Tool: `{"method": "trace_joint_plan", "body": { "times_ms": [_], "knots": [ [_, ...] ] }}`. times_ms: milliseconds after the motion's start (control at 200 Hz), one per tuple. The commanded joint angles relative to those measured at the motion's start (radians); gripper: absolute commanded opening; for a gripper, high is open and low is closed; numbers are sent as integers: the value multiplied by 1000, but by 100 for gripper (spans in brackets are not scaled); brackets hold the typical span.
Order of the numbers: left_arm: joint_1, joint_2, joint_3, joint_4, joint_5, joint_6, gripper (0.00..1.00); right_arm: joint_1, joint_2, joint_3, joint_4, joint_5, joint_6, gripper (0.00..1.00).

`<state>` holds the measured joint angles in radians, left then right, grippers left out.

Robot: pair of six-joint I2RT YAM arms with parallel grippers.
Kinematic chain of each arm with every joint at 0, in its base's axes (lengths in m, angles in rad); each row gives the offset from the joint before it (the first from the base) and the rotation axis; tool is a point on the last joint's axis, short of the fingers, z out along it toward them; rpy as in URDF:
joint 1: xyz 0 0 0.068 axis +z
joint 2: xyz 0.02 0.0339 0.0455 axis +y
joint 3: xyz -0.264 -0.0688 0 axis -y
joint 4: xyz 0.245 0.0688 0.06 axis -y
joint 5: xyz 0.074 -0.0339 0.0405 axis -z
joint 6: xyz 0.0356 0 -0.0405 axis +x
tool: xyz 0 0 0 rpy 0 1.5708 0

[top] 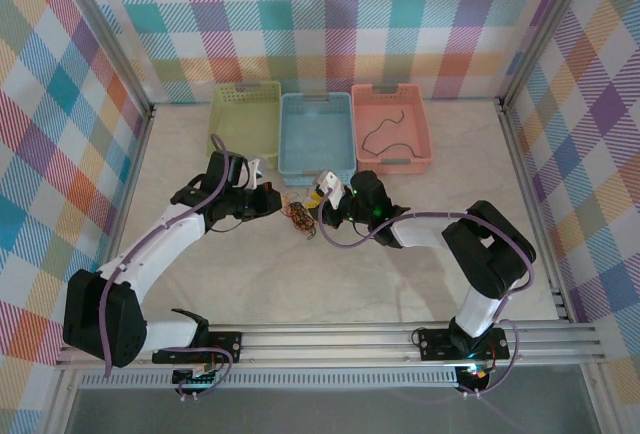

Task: Untangle the cables

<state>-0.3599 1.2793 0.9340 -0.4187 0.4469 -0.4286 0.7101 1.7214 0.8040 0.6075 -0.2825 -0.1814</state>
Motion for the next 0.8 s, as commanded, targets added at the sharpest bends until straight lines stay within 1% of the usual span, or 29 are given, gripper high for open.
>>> {"method": "trace_joint_plan", "body": {
  "times_ms": [0, 135, 235, 550, 795],
  "knots": [
    [-14, -38, 33, -9, 5, -16, 0, 3, -12, -10, 70, -50, -12, 30],
    [-19, -45, 58, -15, 18, -22, 0, 3, -23, -32, 108, -102, -19, 29],
    [-25, -43, 84, -31, 18, -19, 0, 4, -17, -25, 96, -126, -24, 29],
    [-53, -42, 153, -50, 37, -25, 0, 8, -2, -8, 74, -122, -29, 33],
    [-77, -47, 161, -31, 41, -47, 0, 17, 20, 11, 55, -133, -43, 35]
  ]
}}
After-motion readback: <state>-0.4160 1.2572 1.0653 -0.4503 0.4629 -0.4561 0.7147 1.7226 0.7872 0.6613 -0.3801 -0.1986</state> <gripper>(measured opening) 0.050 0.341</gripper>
